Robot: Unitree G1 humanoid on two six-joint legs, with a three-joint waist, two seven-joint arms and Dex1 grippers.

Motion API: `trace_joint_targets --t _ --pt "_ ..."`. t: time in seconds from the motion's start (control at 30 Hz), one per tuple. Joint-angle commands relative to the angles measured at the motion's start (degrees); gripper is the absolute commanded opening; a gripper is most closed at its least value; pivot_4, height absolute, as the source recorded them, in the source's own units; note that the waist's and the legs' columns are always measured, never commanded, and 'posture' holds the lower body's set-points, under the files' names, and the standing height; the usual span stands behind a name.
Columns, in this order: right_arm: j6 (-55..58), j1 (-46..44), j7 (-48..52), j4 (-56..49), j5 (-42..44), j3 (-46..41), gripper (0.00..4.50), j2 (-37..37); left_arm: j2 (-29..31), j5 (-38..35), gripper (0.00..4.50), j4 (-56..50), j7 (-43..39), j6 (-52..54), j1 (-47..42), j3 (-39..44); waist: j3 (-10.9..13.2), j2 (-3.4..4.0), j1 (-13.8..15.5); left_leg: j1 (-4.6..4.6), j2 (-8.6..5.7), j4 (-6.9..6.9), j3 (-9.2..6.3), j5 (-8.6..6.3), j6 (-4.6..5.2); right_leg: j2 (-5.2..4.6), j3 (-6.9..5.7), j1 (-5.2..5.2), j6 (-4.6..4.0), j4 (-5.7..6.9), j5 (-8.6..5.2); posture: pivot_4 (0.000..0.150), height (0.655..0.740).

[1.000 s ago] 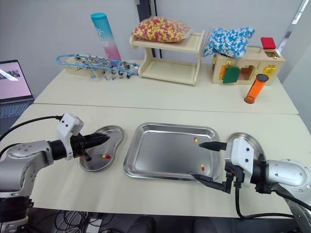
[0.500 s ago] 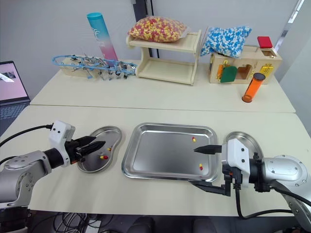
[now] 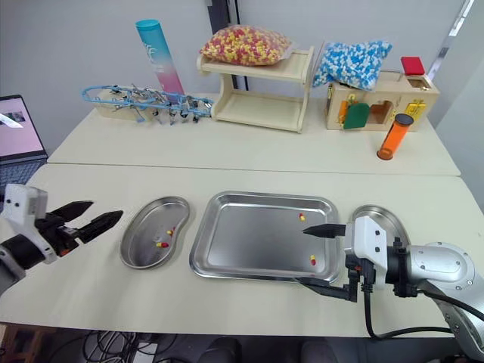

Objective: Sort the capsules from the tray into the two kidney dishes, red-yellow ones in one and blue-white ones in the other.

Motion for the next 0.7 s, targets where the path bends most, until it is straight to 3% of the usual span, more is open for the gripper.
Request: trace_joint_targets --t 0.03,0.5,0.7 --pt "-1.8 0.8 -0.6 -0.3 -0.7 -1.6 4.5 0.4 -0.1 1.0 4.41 -0.3 1.2 -3.9 1.7 3.2 0.0 0.0 0.0 -0.01 0.0 0.0 -0.01 0.0 0.0 0.0 -0.01 -0.01 0.0 0.0 0.0 0.15 0.74" --pt "-13.3 23.0 5.2 6.8 -8.4 -25.6 4.5 0.7 -4.9 5.1 4.46 8.5 5.4 -17.7 11.5 6.7 0.0 -0.05 0.2 0.01 0.0 -0.02 0.05 -0.01 0.0 -0.01 0.02 0.03 -0.01 -0.03 0.0 0.15 0.74" --pt "-17.6 28.8 6.7 11.8 -10.6 -29.1 4.5 2.4 -5.3 4.8 4.46 11.0 4.7 -21.1 15.7 7.1 -0.1 -0.08 0.0 0.07 0.01 -0.05 0.11 -0.01 0.01 -0.01 0.07 0.05 -0.01 -0.01 0.0 0.15 0.74"
